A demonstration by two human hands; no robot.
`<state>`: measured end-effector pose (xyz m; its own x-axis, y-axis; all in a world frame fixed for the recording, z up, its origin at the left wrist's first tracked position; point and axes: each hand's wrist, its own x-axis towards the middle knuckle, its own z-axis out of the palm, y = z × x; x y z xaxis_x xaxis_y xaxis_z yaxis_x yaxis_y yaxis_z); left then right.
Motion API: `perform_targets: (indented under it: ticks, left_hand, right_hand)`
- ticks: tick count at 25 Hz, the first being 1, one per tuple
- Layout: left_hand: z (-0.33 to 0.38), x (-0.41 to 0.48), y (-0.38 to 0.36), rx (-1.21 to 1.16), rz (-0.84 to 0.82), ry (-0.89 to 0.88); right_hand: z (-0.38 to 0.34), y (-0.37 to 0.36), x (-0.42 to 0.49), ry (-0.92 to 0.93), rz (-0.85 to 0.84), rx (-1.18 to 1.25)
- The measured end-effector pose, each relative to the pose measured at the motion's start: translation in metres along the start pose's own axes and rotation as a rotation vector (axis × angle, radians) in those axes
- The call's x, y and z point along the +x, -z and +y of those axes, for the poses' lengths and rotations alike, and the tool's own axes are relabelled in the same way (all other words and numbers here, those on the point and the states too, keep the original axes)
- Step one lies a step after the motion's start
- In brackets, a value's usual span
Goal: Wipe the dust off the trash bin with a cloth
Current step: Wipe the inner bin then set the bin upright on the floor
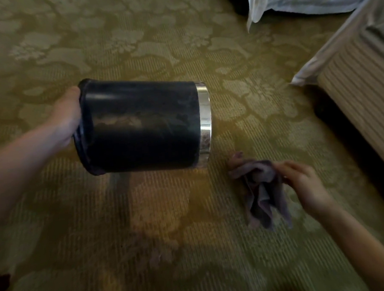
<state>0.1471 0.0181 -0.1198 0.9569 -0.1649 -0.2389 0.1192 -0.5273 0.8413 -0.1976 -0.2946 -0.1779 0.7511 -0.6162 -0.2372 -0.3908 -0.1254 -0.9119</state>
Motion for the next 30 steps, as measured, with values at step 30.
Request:
perform_targets:
  ticks: [30]
  left_hand:
    - [-0.001,-0.011,0.009,-0.078,-0.036,-0.012]
  right_hand:
    - [0.069,-0.082,-0.021,0.127,0.217,-0.487]
